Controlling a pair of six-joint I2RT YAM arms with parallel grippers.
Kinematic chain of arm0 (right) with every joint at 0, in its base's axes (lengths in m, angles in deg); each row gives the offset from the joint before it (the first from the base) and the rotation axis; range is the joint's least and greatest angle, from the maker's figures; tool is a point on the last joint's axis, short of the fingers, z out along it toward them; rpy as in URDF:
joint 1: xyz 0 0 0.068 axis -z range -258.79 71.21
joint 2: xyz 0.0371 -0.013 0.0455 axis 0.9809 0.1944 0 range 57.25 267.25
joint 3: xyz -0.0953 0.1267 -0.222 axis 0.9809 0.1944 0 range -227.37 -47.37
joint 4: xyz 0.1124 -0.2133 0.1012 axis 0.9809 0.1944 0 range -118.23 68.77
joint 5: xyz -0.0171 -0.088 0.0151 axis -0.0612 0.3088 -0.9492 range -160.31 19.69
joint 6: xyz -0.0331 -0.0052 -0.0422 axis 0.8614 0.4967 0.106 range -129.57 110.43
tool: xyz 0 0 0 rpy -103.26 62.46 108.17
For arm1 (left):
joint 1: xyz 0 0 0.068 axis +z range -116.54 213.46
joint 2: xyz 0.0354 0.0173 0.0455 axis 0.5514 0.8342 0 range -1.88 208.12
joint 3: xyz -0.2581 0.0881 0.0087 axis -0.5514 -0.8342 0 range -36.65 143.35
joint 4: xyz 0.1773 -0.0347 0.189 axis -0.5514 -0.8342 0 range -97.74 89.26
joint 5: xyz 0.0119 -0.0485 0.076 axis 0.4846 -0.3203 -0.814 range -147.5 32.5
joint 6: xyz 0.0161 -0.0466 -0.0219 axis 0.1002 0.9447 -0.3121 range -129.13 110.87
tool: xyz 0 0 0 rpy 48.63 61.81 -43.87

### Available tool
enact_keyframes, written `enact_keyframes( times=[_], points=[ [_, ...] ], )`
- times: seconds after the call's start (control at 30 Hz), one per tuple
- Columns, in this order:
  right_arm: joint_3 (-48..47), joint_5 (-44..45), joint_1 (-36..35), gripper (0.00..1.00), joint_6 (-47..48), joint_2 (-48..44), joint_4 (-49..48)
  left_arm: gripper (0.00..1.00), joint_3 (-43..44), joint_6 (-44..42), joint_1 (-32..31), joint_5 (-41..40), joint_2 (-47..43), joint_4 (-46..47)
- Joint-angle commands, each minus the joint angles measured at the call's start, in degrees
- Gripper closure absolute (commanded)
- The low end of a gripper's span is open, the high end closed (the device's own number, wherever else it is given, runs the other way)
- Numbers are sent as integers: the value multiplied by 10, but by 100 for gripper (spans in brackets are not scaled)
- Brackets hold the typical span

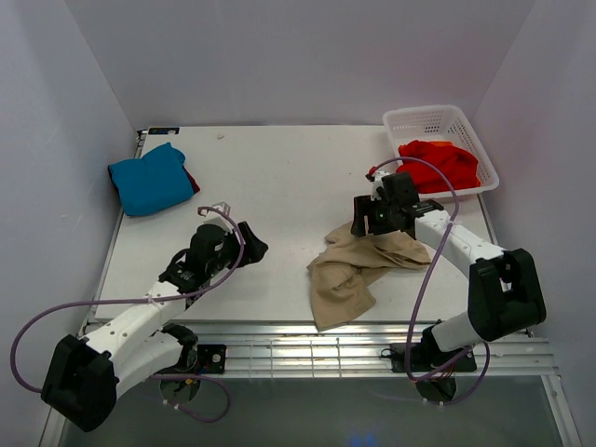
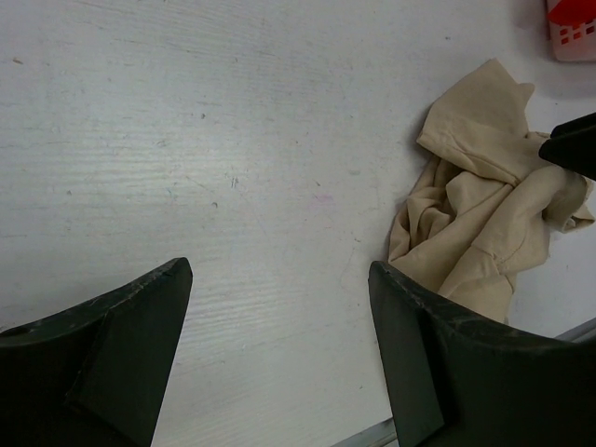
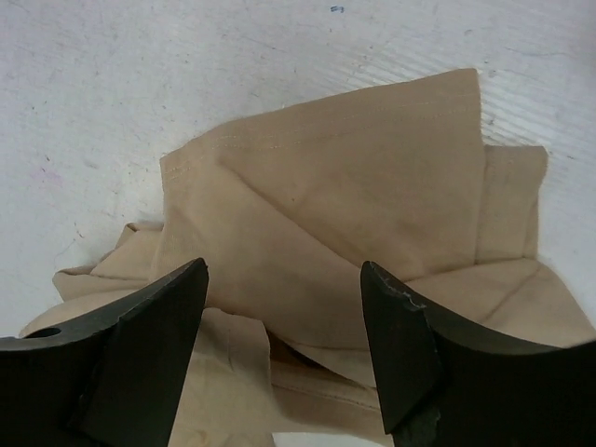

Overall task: Fold and stack the t-shirts
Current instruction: Flatten the tshirt out

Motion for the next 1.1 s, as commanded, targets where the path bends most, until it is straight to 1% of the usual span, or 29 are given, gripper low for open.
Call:
enact_keyframes(
  times=[0.0,0.07,0.13,0.27,0.4,0.5,0.57,0.63,0.67,0.7,0.77,0.83,0.9,0.93,0.97,1.07],
  points=[
    [-22,-46,-7,30,18,17,-41,13,-9,0,-4,7,11,30],
    [-12,-46,-8,35,13,20,-37,13,-6,2,-4,6,22,32],
    [-4,-42,-15,37,9,10,-32,13,-4,2,-4,6,28,36],
    [3,-18,-37,36,6,-37,-9,13,0,1,-4,7,38,38],
    [-10,-34,-76,32,20,-101,10,13,-6,5,-4,8,40,44],
    [-38,-58,-108,31,28,-125,36,13,-16,13,-5,8,36,47],
    [-40,-69,-127,31,25,-130,46,13,-22,19,-5,8,35,47],
    [-25,-71,-159,34,12,-129,53,13,-30,26,-5,8,33,47],
    [-13,-55,-172,37,7,-127,54,13,-32,28,-6,8,33,47],
    [1,-41,-202,44,-7,-123,49,13,-36,32,-7,8,32,47],
    [50,-20,-233,49,-24,-116,25,13,-42,34,-9,8,29,47],
    [88,2,-282,50,-55,-100,1,13,-43,35,-11,8,27,46],
    [101,39,-325,48,-83,-79,-9,13,-45,34,-12,8,21,44],
    [105,53,-340,48,-91,-73,-12,13,-47,34,-13,8,18,44],
    [106,87,-367,47,-100,-62,-14,13,-48,33,-15,8,8,43],
    [96,130,-404,45,-124,-35,-10,13,-54,24,-17,-1,-11,43]
  ],
)
